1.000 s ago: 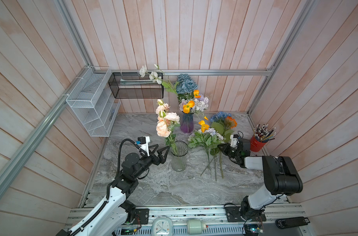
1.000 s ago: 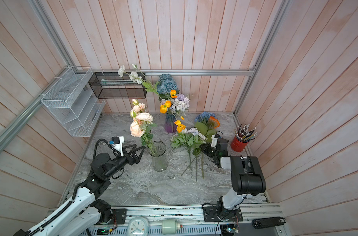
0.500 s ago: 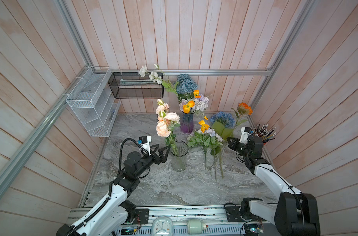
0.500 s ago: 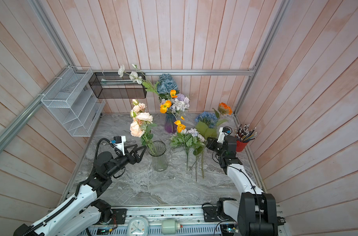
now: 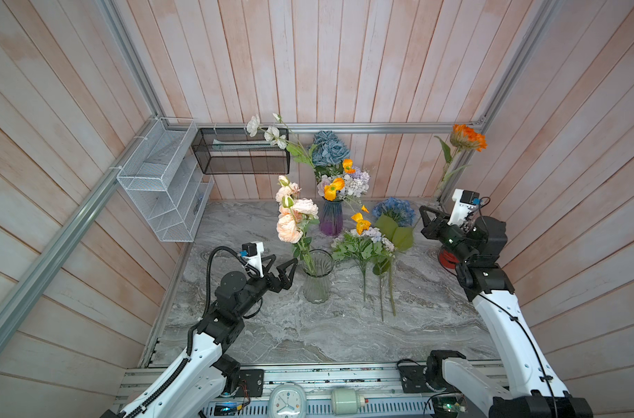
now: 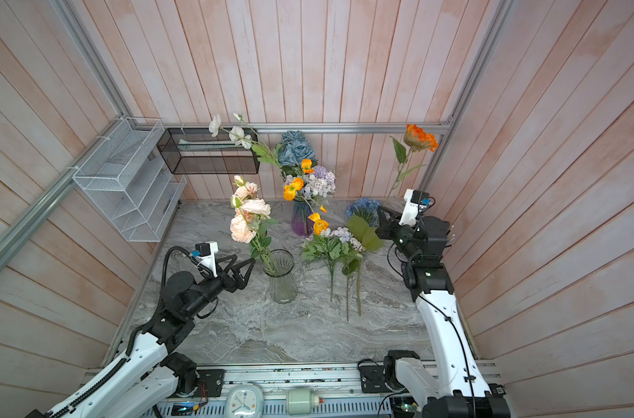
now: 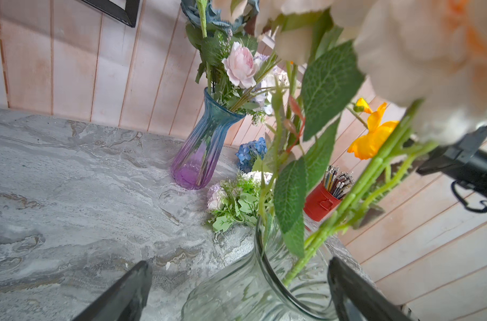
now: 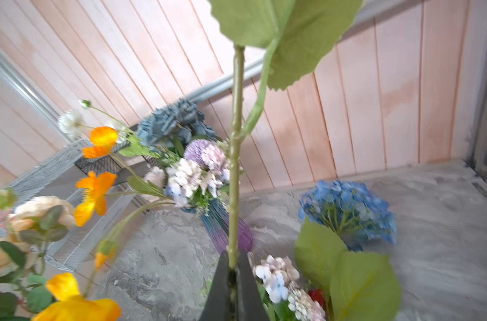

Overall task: Arrange flowers in a vase
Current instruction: Pick up the flower from the top-right of the table, then place the flower in the vase.

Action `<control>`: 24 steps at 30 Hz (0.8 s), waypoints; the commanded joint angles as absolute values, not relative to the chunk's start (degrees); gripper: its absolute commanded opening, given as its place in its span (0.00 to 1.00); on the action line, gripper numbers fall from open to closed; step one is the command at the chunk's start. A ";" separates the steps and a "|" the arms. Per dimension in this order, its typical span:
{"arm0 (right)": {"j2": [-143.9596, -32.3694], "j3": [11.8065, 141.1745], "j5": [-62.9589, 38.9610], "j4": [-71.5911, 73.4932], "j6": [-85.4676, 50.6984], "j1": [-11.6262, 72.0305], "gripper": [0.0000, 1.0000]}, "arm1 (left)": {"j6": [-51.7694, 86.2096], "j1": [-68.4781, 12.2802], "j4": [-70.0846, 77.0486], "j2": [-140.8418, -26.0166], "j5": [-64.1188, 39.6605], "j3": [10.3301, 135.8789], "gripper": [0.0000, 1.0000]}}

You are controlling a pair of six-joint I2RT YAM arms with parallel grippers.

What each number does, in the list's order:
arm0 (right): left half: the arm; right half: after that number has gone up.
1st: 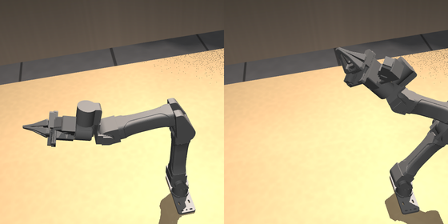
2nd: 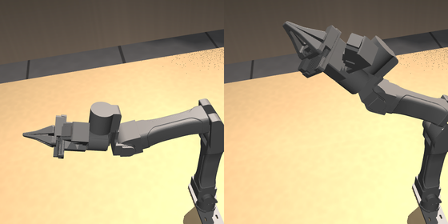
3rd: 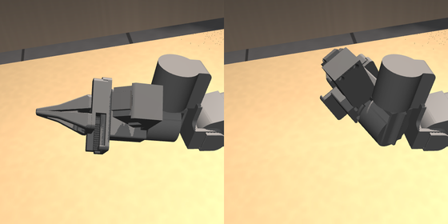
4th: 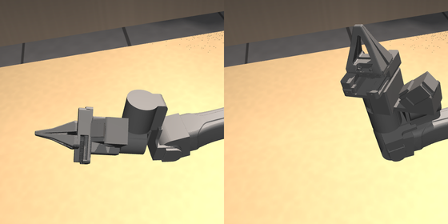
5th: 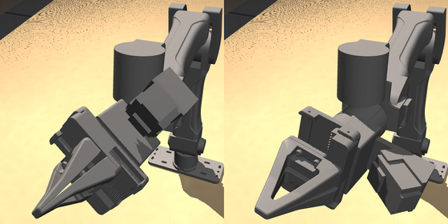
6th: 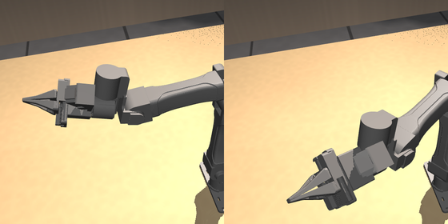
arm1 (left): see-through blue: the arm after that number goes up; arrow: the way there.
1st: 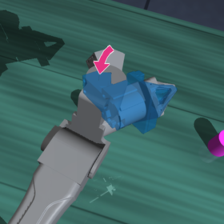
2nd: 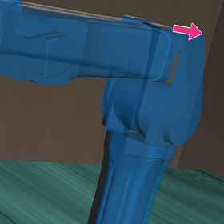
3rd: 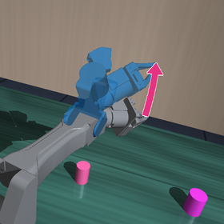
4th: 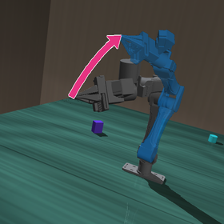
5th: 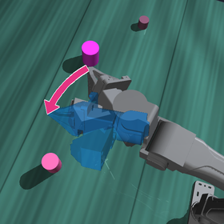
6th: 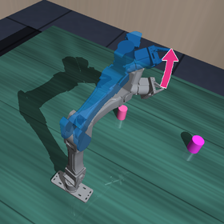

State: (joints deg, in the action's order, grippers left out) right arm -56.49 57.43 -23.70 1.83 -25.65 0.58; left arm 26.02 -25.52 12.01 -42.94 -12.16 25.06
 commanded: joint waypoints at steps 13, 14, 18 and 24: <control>-55.41 66.82 -32.06 9.23 -30.58 15.19 0.00 | 15.60 -32.85 28.18 -45.58 -18.32 13.38 1.00; -55.72 66.25 -31.87 11.22 -31.14 16.35 0.00 | 14.28 -34.30 30.16 -45.96 -16.92 12.57 1.00; -57.00 64.17 -29.56 17.89 -31.13 22.23 0.00 | 10.11 -38.28 37.22 -48.69 -12.58 10.45 1.00; -60.92 62.51 -24.93 23.71 -28.36 28.90 0.00 | 9.33 -39.28 52.82 -57.35 -8.83 8.91 1.00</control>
